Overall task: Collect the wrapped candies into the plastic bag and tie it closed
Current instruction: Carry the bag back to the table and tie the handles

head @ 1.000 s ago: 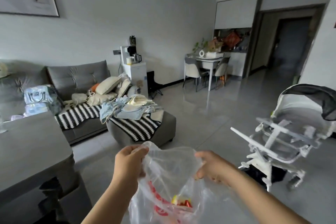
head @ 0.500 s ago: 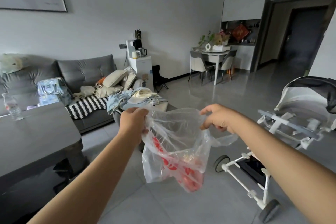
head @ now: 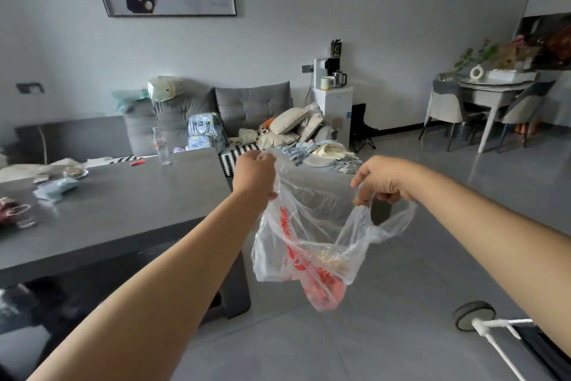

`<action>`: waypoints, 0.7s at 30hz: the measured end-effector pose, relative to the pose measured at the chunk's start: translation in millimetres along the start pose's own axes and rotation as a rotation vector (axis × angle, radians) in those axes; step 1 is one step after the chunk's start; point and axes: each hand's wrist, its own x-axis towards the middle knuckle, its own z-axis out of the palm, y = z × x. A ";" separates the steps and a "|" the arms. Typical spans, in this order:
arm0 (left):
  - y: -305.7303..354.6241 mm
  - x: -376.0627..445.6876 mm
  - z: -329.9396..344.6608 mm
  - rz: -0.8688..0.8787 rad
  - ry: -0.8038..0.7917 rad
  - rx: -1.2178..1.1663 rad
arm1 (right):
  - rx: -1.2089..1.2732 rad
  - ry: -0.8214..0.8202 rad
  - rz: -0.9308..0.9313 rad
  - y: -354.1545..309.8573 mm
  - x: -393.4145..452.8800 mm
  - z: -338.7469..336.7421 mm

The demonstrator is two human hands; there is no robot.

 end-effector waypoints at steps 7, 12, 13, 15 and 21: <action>-6.8 41.4 -65.0 0.026 0.093 0.067 | -0.053 -0.064 -0.159 -83.7 46.0 46.9; -29.3 89.0 -120.0 -0.012 0.156 0.166 | 0.005 -0.075 -0.176 -142.7 84.9 92.9; -32.6 100.1 -132.1 -0.029 0.144 0.173 | 0.024 -0.076 -0.178 -154.7 93.2 103.4; -36.3 122.8 -157.5 -0.062 0.109 0.184 | 0.057 -0.085 -0.179 -179.9 110.0 126.0; -32.9 189.5 -239.7 -0.107 0.001 0.288 | 0.084 -0.184 -0.176 -270.5 144.9 188.7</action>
